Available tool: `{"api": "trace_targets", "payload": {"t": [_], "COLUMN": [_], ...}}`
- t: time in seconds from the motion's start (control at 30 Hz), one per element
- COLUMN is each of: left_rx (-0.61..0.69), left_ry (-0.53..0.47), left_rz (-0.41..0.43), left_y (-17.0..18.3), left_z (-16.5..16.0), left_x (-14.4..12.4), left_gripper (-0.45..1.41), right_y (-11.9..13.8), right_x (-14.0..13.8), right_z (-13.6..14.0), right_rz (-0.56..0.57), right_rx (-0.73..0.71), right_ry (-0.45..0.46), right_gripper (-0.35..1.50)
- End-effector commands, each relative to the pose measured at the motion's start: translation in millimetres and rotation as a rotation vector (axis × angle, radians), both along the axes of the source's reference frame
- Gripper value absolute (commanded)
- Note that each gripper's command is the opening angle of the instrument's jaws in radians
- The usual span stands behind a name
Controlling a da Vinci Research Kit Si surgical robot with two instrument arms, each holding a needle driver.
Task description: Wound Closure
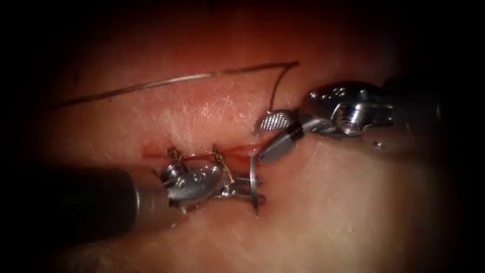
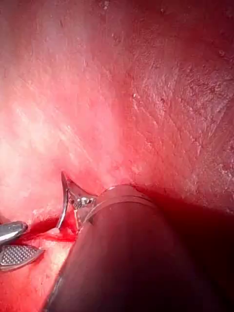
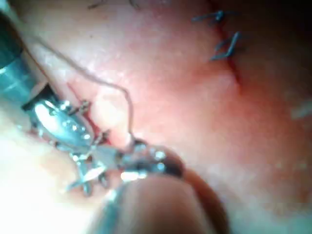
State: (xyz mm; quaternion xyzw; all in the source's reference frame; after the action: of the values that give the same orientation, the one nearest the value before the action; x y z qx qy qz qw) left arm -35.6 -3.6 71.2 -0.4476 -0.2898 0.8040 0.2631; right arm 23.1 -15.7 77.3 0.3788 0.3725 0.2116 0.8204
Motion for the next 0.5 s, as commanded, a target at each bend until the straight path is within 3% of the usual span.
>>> {"api": "trace_targets", "payload": {"t": [0.03,0.07,0.23,0.33,0.5], "left_rx": [-0.015,-0.039,-0.069,-0.101,-0.156], "left_ry": [-0.009,-0.018,-0.014,0.019,0.047], "left_rz": [0.007,0.017,0.041,0.095,0.117], "left_y": [-0.2,0.0,-0.2,-0.8,-0.7], "left_z": [-0.2,-2.0,-4.5,-6.0,-7.5], "left_x": [-0.7,-1.0,-1.5,-1.7,-1.3], "left_gripper": [0.29,0.29,0.31,0.34,0.36], "right_y": [0.9,1.9,2.7,2.3,1.6], "right_x": [-0.6,-2.4,-5.1,-6.3,-7.0], "right_z": [0.7,0.2,-1.1,-1.5,-1.3], "right_rz": [0.012,0.030,0.049,0.064,0.087], "right_rx": [-0.016,-0.029,-0.031,-0.036,-0.035], "right_ry": [-0.005,-0.014,-0.006,-0.005,0.013], "right_gripper": [1.33,1.36,1.31,1.30,1.26]}}
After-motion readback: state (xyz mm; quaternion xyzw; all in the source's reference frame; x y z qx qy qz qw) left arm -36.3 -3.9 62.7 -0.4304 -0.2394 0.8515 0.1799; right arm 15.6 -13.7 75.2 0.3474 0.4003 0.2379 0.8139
